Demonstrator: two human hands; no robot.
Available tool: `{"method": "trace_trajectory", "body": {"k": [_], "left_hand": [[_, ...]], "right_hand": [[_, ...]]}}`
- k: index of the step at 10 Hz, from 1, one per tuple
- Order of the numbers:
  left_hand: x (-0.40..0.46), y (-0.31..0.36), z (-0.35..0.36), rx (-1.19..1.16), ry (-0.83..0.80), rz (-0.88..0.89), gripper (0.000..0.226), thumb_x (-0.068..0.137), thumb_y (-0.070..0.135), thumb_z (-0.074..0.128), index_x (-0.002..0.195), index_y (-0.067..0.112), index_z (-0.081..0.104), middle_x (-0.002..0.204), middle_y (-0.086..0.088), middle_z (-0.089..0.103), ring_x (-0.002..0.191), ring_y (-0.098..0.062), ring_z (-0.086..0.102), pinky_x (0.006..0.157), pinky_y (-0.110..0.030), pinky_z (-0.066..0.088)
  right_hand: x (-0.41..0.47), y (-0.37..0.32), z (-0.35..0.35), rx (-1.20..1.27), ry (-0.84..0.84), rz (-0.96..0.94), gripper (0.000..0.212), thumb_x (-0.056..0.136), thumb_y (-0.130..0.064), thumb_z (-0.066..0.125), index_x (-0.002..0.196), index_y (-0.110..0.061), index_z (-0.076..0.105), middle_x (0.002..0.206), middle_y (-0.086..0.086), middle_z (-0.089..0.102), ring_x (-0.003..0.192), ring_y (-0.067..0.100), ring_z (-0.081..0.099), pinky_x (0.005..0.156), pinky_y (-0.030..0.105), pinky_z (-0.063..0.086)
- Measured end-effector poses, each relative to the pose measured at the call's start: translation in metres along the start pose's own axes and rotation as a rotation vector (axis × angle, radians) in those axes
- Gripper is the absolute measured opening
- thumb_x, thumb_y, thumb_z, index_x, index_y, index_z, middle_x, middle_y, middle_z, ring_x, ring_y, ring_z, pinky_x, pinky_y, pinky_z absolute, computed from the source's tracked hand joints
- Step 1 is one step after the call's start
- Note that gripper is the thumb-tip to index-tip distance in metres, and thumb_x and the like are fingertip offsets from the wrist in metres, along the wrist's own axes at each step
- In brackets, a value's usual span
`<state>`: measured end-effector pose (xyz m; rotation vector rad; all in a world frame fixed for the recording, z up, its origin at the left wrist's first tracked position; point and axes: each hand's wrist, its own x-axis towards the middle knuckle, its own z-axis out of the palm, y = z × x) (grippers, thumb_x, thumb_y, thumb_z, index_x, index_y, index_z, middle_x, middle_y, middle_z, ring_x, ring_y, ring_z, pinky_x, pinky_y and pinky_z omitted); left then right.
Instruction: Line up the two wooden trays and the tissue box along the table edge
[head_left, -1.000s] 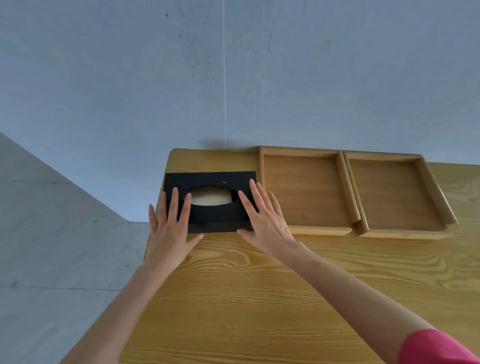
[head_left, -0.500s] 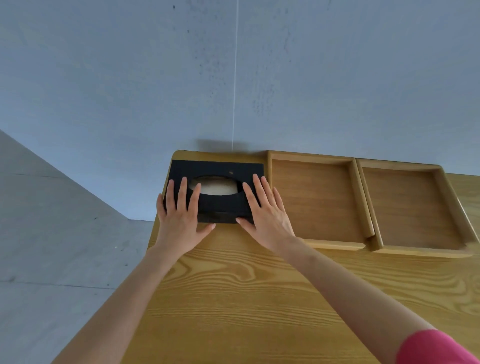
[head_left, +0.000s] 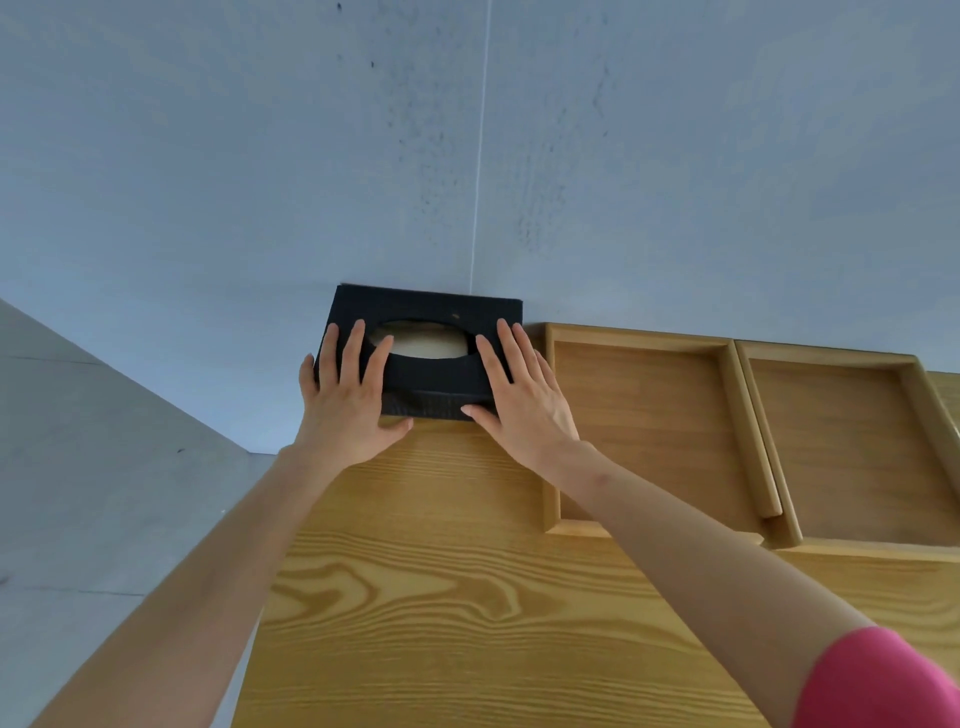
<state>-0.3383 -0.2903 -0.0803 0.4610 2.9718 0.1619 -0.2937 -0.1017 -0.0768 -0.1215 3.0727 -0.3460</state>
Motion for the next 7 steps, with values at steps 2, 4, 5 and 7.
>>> {"method": "trace_trajectory", "body": {"k": [2, 4, 5, 7], "left_hand": [[-0.001, 0.000, -0.003, 0.018, -0.032, -0.001, 0.097, 0.076, 0.048, 0.064, 0.147, 0.018, 0.004, 0.157, -0.012, -0.008, 0.144, -0.035, -0.013, 0.116, -0.054, 0.003], [0.001, 0.002, -0.019, 0.061, -0.242, -0.047, 0.103, 0.078, 0.052, 0.060, 0.146, 0.021, -0.011, 0.155, -0.009, -0.024, 0.141, -0.033, -0.024, 0.115, -0.055, -0.007], [0.000, 0.009, -0.029, 0.022, -0.293, -0.086, 0.103, 0.079, 0.055, 0.056, 0.145, 0.021, -0.015, 0.155, -0.008, -0.025, 0.142, -0.031, -0.024, 0.114, -0.055, -0.011], [-0.018, 0.040, -0.044, -0.037, -0.215, 0.034, 0.088, 0.084, 0.052, 0.050, 0.147, 0.021, -0.004, 0.158, -0.007, -0.009, 0.145, -0.029, -0.010, 0.116, -0.053, -0.007]], "right_hand": [[-0.001, 0.000, -0.001, 0.001, 0.010, -0.009, 0.076, 0.090, -0.043, 0.050, 0.148, -0.013, 0.011, 0.158, 0.013, 0.005, 0.146, 0.027, 0.002, 0.119, 0.039, 0.011], [0.001, -0.001, -0.010, -0.035, -0.122, 0.027, 0.079, 0.091, -0.047, 0.044, 0.148, -0.016, -0.001, 0.158, 0.009, -0.008, 0.146, 0.025, -0.008, 0.120, 0.044, 0.004], [-0.004, -0.002, -0.017, -0.016, -0.162, 0.039, 0.080, 0.091, -0.050, 0.041, 0.148, -0.016, -0.004, 0.158, 0.007, -0.010, 0.146, 0.023, -0.010, 0.119, 0.043, -0.001], [-0.036, 0.002, -0.034, 0.056, -0.210, 0.078, 0.078, 0.091, -0.048, 0.043, 0.148, -0.022, -0.003, 0.159, 0.003, -0.001, 0.146, 0.023, -0.001, 0.118, 0.044, -0.001]]}}
